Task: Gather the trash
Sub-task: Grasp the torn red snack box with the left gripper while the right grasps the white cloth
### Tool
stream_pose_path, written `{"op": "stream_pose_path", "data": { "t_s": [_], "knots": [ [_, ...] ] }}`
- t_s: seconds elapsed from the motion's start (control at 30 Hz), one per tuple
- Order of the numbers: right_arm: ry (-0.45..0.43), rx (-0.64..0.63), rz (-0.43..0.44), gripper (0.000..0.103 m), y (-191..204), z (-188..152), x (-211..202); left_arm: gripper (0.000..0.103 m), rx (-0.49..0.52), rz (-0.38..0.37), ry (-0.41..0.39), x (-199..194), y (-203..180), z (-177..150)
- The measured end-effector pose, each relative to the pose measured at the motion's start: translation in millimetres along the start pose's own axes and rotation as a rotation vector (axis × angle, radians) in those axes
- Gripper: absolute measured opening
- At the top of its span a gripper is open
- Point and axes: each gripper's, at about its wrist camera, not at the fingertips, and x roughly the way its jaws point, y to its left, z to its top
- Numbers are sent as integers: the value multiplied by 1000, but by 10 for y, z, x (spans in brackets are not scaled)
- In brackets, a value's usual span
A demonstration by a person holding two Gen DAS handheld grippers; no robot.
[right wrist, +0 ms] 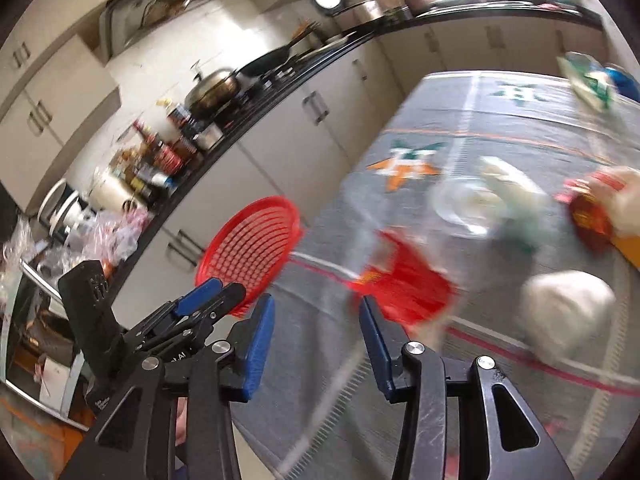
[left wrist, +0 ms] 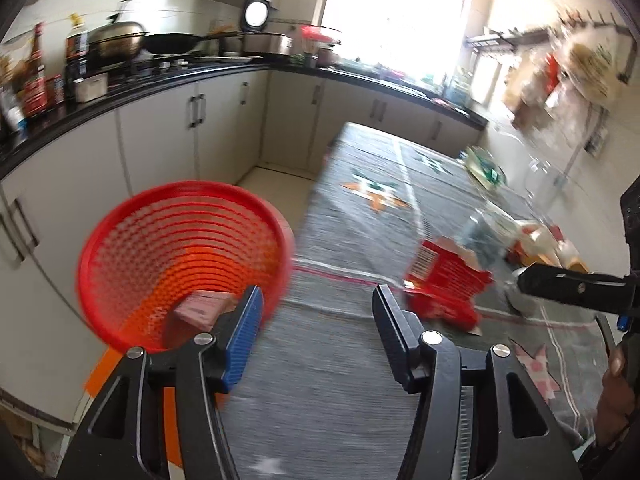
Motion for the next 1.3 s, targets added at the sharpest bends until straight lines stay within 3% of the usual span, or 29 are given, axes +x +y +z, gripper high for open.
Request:
{"op": "stream_pose_path", "data": {
  "t_s": [0.13, 0.27, 0.47, 0.87, 0.93, 1.0, 1.07, 1.3],
  "knots": [
    [-81, 61, -52, 59, -345, -81, -399, 68, 50, -19, 30, 111, -307, -10],
    [-142, 129, -79, 60, -672, -133, -696, 75, 82, -66, 85, 283, -588, 4],
    [-162, 205, -77, 61, -1025, -250, -871, 76, 78, -115, 178, 562, -841, -25],
    [-162, 250, -73, 63, -1291, -340, -902, 85, 262, 20, 237, 882, -1286, -126],
    [-154, 250, -78, 63, -1295, -338, -869, 84, 251, 9, 220, 866, -1270, -102],
    [-148, 247, -84, 63, -1299, -335, -835, 63, 235, 20, 211, 874, -1220, -74],
    [-141, 243, -94, 65, -1295, -325, -794, 57, 206, 4, 202, 856, -1156, -59],
    [-116, 203, -158, 79, -1223, -239, -592, 56, 181, -39, 134, 643, -1065, -58]
  ]
}}
